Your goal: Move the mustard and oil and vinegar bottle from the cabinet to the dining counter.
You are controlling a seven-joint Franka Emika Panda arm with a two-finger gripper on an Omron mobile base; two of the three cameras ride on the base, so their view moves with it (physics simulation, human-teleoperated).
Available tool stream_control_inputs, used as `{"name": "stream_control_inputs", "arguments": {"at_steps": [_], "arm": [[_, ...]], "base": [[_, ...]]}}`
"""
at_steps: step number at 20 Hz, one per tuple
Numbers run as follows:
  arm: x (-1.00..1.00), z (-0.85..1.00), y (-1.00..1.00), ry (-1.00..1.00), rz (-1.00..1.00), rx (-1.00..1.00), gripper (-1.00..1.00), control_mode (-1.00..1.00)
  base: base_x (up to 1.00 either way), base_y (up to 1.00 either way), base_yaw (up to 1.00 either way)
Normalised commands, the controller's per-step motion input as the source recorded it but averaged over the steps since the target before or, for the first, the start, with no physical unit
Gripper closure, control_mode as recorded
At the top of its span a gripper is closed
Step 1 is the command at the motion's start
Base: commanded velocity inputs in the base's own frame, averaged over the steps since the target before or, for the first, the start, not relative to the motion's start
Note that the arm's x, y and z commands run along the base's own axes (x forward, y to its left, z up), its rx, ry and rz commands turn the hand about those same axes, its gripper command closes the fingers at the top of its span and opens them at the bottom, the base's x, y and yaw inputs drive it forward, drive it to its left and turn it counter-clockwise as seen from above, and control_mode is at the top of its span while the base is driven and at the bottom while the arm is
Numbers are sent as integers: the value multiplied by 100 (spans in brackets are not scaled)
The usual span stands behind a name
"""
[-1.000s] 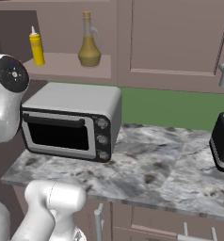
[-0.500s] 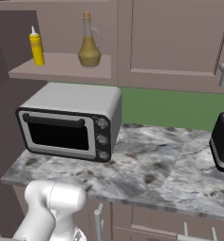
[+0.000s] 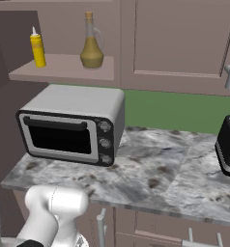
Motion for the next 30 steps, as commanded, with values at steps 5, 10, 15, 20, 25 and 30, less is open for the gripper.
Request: {"name": "stream_control_inputs", "arguments": {"at_steps": [5,10,15,20,25,30], "arm": [[23,1,-61,0,-3,-13,-100,-100],[24,0,-54,-8,-8,-20,-100,-100],[43,0,-40,-6,-11,-22,-100,-100],[55,0,-13,-23,-10,-19,-100,-100],[57,0,0,-31,0,-5,-100,-100],[60,8,-5,-15,0,0,-100,-100]], "base": [[0,0,0],[0,0,0],[0,0,0],[0,0,0],[0,0,0],[0,0,0]]}}
